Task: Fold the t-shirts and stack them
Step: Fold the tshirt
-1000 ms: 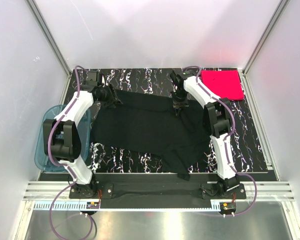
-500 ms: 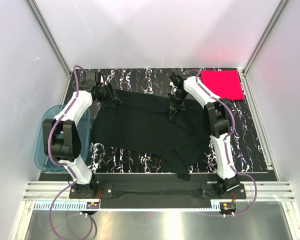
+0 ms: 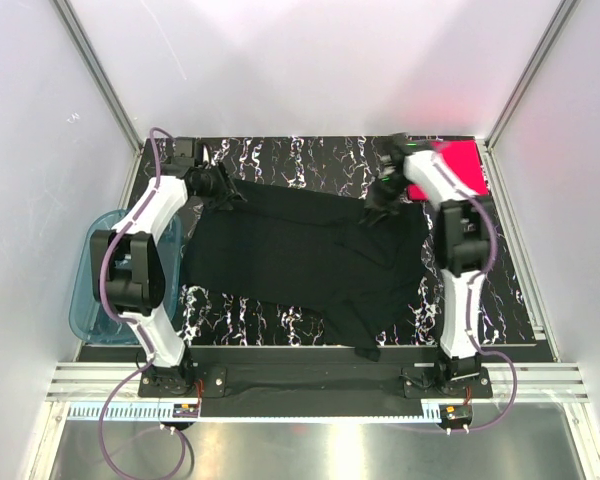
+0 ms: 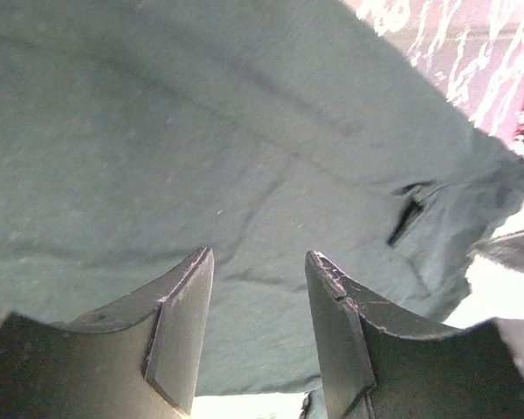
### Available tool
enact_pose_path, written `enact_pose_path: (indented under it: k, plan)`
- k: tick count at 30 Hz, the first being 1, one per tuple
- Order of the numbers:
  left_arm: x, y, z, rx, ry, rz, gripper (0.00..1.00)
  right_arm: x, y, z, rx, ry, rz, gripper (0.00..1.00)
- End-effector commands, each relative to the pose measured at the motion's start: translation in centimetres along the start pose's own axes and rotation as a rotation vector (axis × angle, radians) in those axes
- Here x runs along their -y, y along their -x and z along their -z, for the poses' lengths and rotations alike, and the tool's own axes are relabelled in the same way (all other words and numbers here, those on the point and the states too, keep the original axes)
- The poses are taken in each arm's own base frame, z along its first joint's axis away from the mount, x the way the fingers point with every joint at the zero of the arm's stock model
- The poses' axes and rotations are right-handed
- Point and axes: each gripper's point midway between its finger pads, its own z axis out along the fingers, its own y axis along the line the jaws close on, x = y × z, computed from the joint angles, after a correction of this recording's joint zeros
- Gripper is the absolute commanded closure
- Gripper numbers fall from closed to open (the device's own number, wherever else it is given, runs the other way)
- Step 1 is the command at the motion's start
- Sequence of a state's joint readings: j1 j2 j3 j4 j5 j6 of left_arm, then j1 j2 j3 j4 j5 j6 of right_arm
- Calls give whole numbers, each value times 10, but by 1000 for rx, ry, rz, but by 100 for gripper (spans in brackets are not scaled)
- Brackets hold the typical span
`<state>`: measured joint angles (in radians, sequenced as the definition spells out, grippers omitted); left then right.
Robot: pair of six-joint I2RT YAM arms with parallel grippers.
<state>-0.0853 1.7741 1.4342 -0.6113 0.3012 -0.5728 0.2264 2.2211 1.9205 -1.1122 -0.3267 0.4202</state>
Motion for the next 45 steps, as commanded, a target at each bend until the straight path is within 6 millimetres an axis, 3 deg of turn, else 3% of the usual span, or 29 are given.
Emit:
enact_pose_path:
  k: [1, 3, 4, 6, 8, 9, 13, 16, 19, 22, 24, 31, 33, 35, 36, 39, 40, 45]
  plan:
    - [27, 25, -1, 28, -93, 35, 49, 29, 73, 56, 290, 114, -186, 66]
    - [27, 28, -17, 9, -102, 70, 49, 46, 89, 54, 319, 130, -246, 73]
    - [32, 36, -20, 18, -114, 90, 49, 48, 99, 54, 344, 139, -251, 85]
    - [32, 43, -39, 17, -122, 110, 49, 53, 106, 44, 334, 124, -265, 93]
    - [38, 58, -44, 37, -128, 115, 50, 72, 118, 42, 349, 113, -300, 98]
    - [30, 57, -57, 21, -105, 126, 50, 82, 120, 35, 340, 100, -318, 99]
    - [24, 72, -67, 37, -89, 150, 50, 116, 114, 11, 306, 69, -386, 100]
    - [14, 84, -63, 67, -54, 157, 50, 152, 96, -8, 267, 16, -469, 100]
    - [-2, 95, -58, 103, -5, 152, 50, 168, 94, -10, 272, -26, -472, 100]
    - [-21, 99, -58, 119, 67, 143, 50, 163, 98, -6, 274, -12, -436, 100]
    - [-29, 98, -62, 116, 88, 162, 50, 149, 95, -5, 264, 39, -436, 100]
    - [-53, 97, -89, 113, 163, 207, 54, 129, 92, 17, 291, 55, -371, 97]
    - [-59, 103, -94, 126, 203, 206, 54, 130, 89, 14, 280, 45, -359, 96]
    - [-77, 91, -111, 66, 266, 218, 54, 134, 86, 12, 268, 26, -341, 95]
    - [-76, 103, -109, 91, 276, 205, 54, 135, 86, 11, 268, 19, -333, 95]
    - [-83, 93, -129, 51, 275, 228, 54, 125, 86, 8, 257, 16, -288, 93]
    - [-94, 98, -129, 52, 279, 255, 54, 117, 82, 5, 234, 10, -265, 93]
    - [-99, 105, -112, 80, 326, 216, 53, 94, 95, 7, 265, -11, -210, 86]
